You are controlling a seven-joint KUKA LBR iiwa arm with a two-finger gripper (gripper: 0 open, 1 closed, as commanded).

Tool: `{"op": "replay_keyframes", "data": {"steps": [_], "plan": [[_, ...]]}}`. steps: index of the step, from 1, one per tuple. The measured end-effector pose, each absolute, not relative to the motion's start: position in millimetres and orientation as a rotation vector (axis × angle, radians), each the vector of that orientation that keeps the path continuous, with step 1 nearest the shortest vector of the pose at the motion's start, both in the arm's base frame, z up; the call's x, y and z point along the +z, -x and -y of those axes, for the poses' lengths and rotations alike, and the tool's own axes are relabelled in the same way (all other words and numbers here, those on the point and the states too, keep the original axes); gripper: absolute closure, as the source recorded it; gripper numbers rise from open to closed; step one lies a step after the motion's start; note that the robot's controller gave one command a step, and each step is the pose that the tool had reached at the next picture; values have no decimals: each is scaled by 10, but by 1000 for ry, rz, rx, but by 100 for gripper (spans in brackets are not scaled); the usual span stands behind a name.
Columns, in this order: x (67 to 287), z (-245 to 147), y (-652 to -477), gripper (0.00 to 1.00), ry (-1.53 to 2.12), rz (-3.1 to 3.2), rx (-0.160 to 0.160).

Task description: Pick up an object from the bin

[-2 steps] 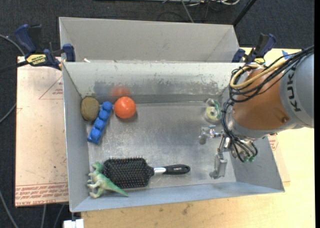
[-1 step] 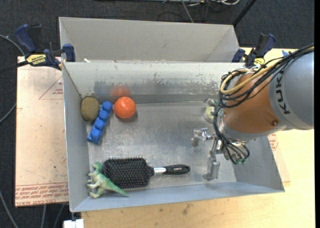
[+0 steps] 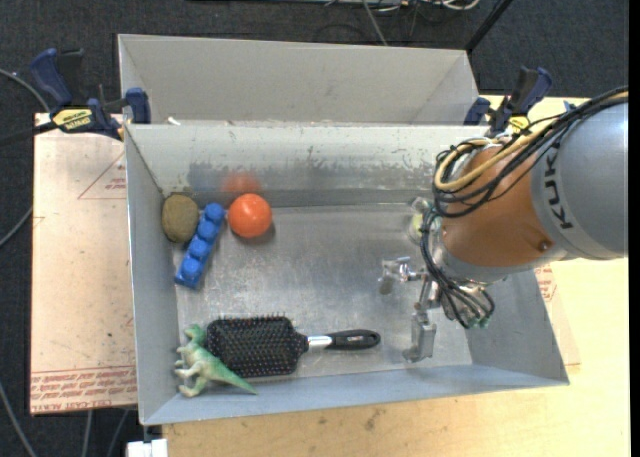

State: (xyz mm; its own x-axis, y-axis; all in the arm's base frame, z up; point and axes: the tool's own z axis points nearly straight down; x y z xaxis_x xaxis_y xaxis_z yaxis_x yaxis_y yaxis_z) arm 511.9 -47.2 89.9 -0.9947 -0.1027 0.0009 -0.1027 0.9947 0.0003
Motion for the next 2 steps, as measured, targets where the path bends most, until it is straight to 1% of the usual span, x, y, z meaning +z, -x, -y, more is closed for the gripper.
{"op": "replay_keyframes", "data": {"steps": [1,2], "plan": [[807,373,-5263,0,-265,3133,-5],[747,-59,-5203,0,-296,3128,1]]}}
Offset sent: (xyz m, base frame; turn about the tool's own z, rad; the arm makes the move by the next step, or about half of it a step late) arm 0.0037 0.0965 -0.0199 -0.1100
